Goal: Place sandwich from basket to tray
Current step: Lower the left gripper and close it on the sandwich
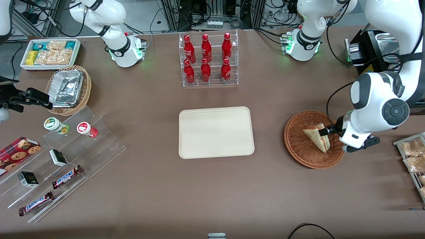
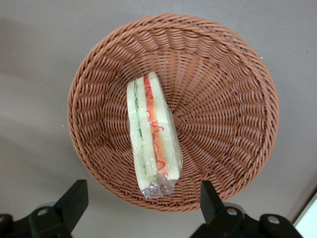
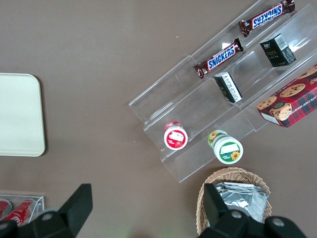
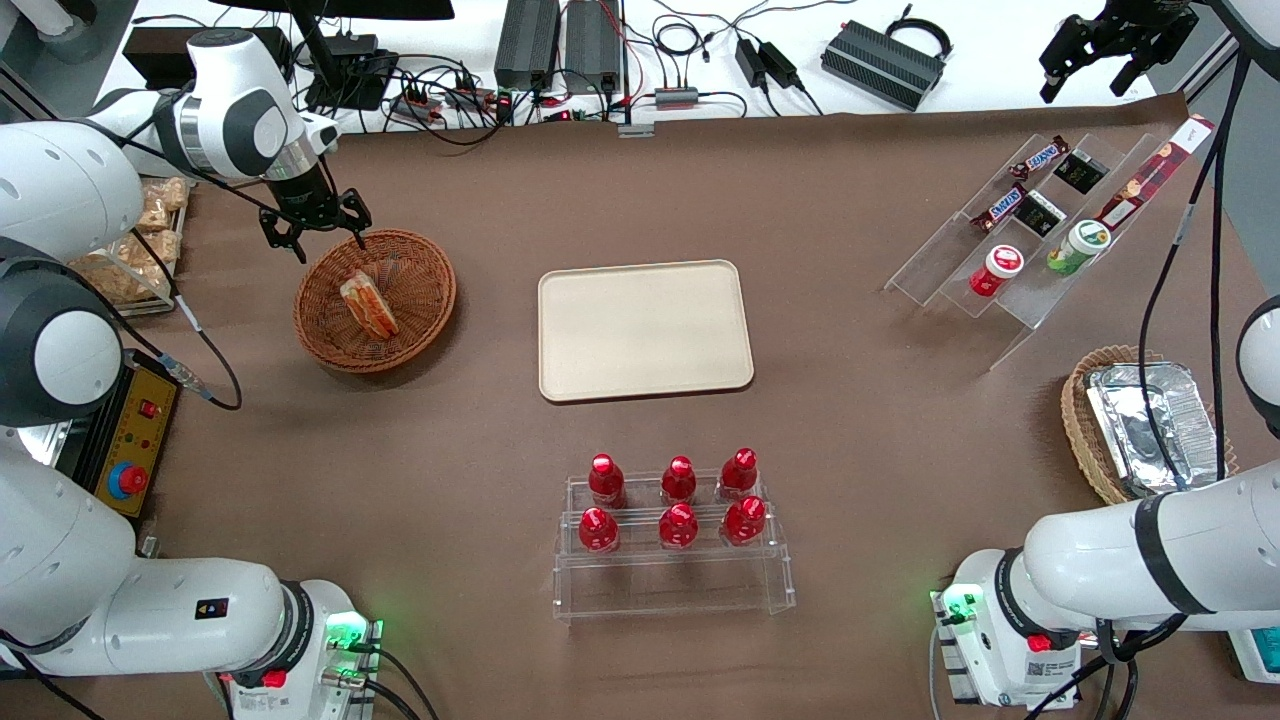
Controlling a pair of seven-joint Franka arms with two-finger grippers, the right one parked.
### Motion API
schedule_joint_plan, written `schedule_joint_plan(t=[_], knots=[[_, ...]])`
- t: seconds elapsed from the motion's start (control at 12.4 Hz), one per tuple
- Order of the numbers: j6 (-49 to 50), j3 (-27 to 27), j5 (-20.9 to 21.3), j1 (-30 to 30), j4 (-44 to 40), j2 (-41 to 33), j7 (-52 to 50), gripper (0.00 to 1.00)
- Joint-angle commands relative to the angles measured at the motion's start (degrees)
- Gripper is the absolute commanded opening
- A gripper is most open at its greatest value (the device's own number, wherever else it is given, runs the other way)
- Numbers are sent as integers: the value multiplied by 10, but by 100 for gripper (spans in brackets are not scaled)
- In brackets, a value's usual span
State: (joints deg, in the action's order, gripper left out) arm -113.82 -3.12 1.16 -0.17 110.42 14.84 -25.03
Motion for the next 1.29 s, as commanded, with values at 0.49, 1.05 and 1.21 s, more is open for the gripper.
schedule_joint_plan(t=[0.49,1.05,1.21], knots=[[-170,3,6,-18,164,-68,-84,100],[-250,4,5,-17,179,-39,-107,100],[-264,4,5,-16,177,-24,-107,100]])
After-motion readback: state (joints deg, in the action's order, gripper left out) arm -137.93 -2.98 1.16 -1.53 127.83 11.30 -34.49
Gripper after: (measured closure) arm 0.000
